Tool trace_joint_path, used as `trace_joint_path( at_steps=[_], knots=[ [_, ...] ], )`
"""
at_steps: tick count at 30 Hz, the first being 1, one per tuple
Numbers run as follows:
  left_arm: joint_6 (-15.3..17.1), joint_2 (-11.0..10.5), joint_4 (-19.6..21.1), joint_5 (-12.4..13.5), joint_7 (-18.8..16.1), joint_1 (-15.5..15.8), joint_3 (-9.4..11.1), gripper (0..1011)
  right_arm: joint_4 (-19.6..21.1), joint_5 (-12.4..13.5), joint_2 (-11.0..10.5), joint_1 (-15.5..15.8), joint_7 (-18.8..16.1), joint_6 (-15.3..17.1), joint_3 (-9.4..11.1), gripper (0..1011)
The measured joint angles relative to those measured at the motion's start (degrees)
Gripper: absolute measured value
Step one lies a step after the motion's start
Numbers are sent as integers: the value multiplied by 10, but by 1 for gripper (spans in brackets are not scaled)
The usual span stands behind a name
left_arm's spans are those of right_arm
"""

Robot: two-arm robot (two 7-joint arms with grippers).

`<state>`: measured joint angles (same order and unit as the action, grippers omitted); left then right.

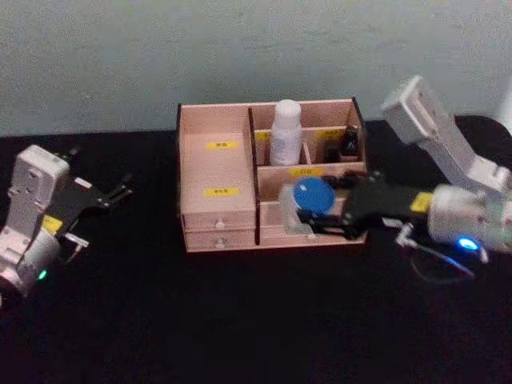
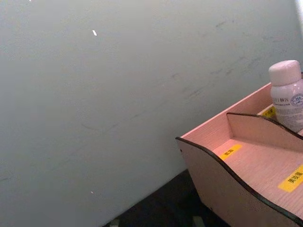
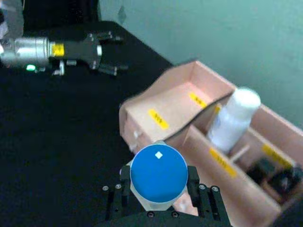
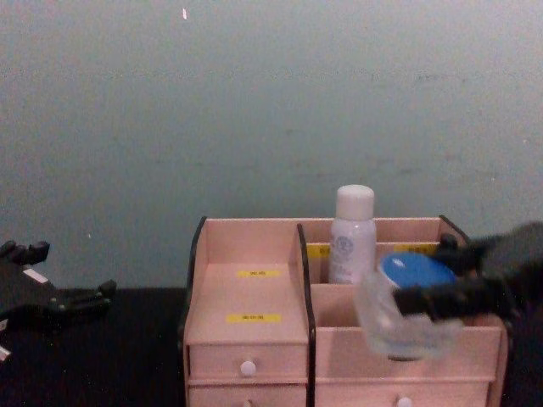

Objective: Pick up the facial cleanser and watermelon frost from the table and place them into the tiered storage box.

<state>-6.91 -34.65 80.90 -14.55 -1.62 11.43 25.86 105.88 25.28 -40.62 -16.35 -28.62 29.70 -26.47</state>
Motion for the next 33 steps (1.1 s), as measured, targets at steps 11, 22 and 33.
trace_joint_path(
  at_steps=[11,22,33],
  knots=[
    [0,0,0,0,0,0,0,1001,-130,-19,93,-144,-26,7,-74,723],
    [0,0,0,0,0,0,0,1001,-243,-35,165,-223,-36,-17,-114,723],
    [0,0,0,0,0,0,0,1001,-334,-54,215,-270,-45,-22,-142,723]
  ],
)
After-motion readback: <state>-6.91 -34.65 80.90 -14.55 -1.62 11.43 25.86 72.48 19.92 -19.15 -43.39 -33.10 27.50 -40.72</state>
